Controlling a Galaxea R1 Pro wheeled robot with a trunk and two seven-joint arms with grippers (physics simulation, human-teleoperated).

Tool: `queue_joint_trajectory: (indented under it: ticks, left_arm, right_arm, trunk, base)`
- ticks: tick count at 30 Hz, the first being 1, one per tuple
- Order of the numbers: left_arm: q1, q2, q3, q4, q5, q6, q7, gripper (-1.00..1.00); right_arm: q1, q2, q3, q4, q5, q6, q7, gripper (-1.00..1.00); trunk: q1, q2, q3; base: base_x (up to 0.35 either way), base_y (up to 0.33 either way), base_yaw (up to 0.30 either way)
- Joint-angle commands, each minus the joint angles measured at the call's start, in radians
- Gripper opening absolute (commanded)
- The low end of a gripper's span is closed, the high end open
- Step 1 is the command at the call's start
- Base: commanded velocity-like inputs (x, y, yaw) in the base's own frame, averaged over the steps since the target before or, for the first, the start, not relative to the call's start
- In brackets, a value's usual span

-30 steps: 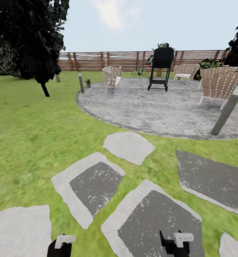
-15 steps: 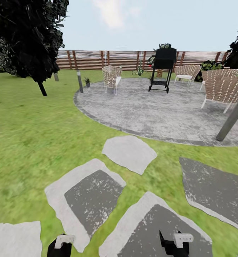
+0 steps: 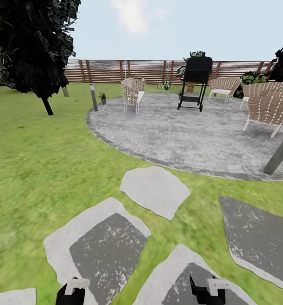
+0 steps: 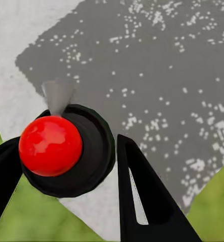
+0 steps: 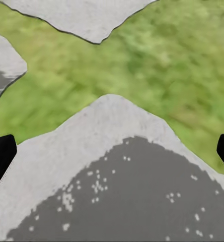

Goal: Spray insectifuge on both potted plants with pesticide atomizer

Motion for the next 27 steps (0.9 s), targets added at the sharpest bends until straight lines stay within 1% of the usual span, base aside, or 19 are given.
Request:
queue_joint_trajectory:
  ticks: [1, 27]
  left_arm:
    - [0.000, 0.000, 0.000, 0.001, -0.002, -0.003, 0.002, -1.00]
    - [0.000, -0.001, 0.000, 0.001, -0.002, -0.003, 0.002, -1.00]
  right_arm:
    - [0.000, 0.000, 0.000, 0.001, 0.000, -0.003, 0.000, 1.00]
    - [0.000, 0.000, 0.000, 0.003, 0.000, -0.003, 0.000, 1.00]
  trunk:
    - [0.000, 0.000, -0.001]
    - [0.000, 0.000, -0.001]
  base:
    - [0.338, 0.000, 0.000]
    - [0.338, 0.000, 0.000]
